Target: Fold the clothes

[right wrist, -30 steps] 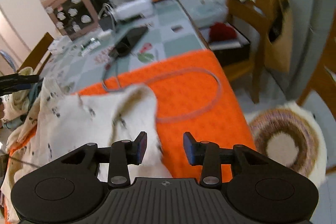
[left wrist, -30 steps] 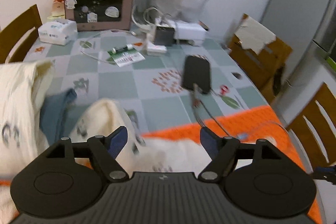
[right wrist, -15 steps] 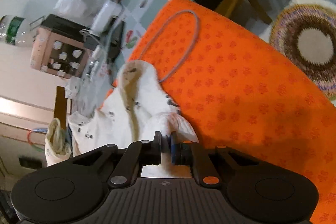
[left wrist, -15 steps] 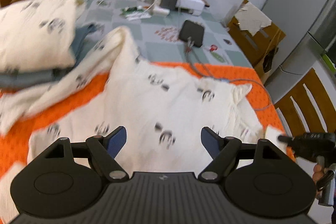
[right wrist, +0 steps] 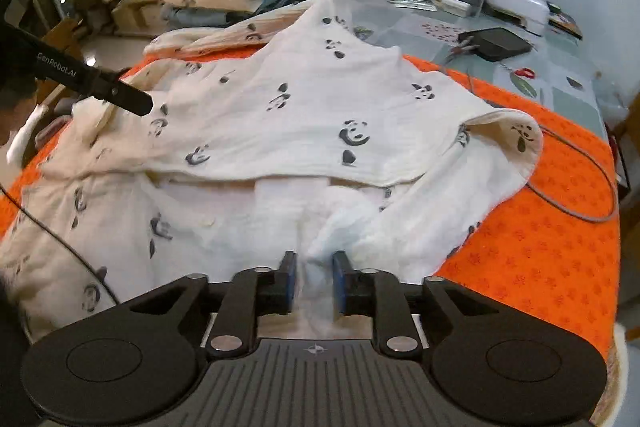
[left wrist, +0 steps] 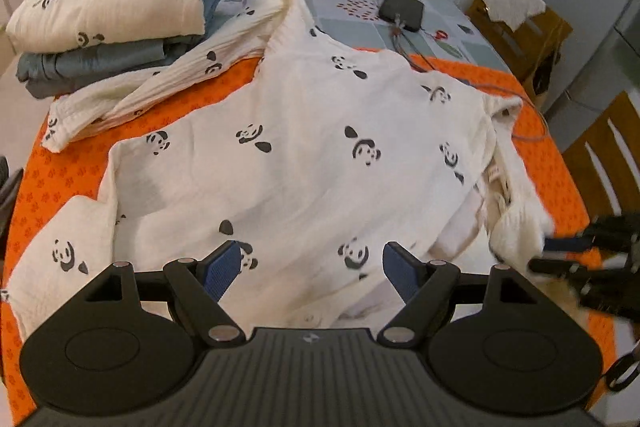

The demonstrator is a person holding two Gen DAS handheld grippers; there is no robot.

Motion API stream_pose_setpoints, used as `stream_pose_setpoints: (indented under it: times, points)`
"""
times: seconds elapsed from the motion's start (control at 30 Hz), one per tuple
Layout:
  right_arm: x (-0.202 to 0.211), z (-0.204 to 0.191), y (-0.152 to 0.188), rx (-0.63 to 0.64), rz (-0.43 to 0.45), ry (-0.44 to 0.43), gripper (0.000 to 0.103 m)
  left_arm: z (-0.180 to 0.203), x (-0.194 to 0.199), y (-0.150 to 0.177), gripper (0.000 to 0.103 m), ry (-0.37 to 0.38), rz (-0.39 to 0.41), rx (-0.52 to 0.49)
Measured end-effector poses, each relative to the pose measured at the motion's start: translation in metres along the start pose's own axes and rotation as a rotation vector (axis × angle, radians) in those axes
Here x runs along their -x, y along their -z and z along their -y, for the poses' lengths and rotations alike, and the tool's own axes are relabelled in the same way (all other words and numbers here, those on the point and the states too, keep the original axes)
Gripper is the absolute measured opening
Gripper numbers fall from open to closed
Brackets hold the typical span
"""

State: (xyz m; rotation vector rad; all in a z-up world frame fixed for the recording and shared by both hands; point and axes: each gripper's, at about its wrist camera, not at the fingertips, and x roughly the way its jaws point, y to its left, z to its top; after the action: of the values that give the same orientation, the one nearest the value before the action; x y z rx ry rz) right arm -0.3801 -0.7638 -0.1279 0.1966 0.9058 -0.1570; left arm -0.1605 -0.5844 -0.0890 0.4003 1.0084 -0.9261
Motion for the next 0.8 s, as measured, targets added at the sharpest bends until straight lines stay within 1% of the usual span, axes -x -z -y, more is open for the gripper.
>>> stream_pose_setpoints:
  times: [0.1,0.17,0.27,0.33,0.37,0.43,0.5,0.63,0.67,0.7,0.73,0.77,0.8]
  points:
    - [0.02,0.021,0.0,-0.117,0.053,-0.005,0.03,0.002,0.004,0.008,0.083,0.0,0.009,-0.023]
    - [0.033,0.041,0.003,-0.231,0.092,0.002,0.031,0.003,0.006,0.013,0.083,0.007,0.012,-0.024]
    - [0.041,0.072,0.008,-0.406,0.126,0.012,0.032,0.002,0.007,0.019,0.084,0.019,0.014,-0.02]
    - [0.039,0.093,0.014,-0.539,0.134,0.005,0.038,0.002,0.007,0.022,0.085,0.022,0.012,-0.019]
    - [0.036,0.103,0.019,-0.623,0.138,-0.017,0.046,0.001,0.008,0.024,0.085,0.023,0.011,-0.019]
    - [0.028,0.121,0.031,-0.777,0.14,-0.073,0.05,0.0,0.008,0.028,0.085,0.021,0.008,-0.019]
    - [0.016,0.135,0.043,-0.91,0.136,-0.147,0.05,-0.002,0.009,0.031,0.085,0.016,0.004,-0.017]
    - [-0.009,0.143,0.057,-1.051,0.12,-0.238,0.051,-0.007,0.009,0.037,0.085,0.007,-0.006,-0.009]
    - [-0.015,0.144,0.06,-1.079,0.119,-0.256,0.047,-0.008,0.009,0.039,0.085,0.005,-0.01,-0.007]
    - [-0.018,0.146,0.061,-1.097,0.12,-0.265,0.03,-0.01,0.009,0.041,0.085,0.001,-0.017,-0.005]
    - [-0.019,0.148,0.061,-1.106,0.125,-0.268,0.018,-0.011,0.008,0.042,0.085,0.0,-0.023,-0.002]
    - [-0.02,0.15,0.06,-1.115,0.13,-0.271,0.009,-0.012,0.007,0.044,0.085,-0.001,-0.029,0.0]
    - [-0.019,0.152,0.059,-1.11,0.139,-0.262,0.008,-0.013,0.007,0.045,0.085,-0.002,-0.032,0.001]
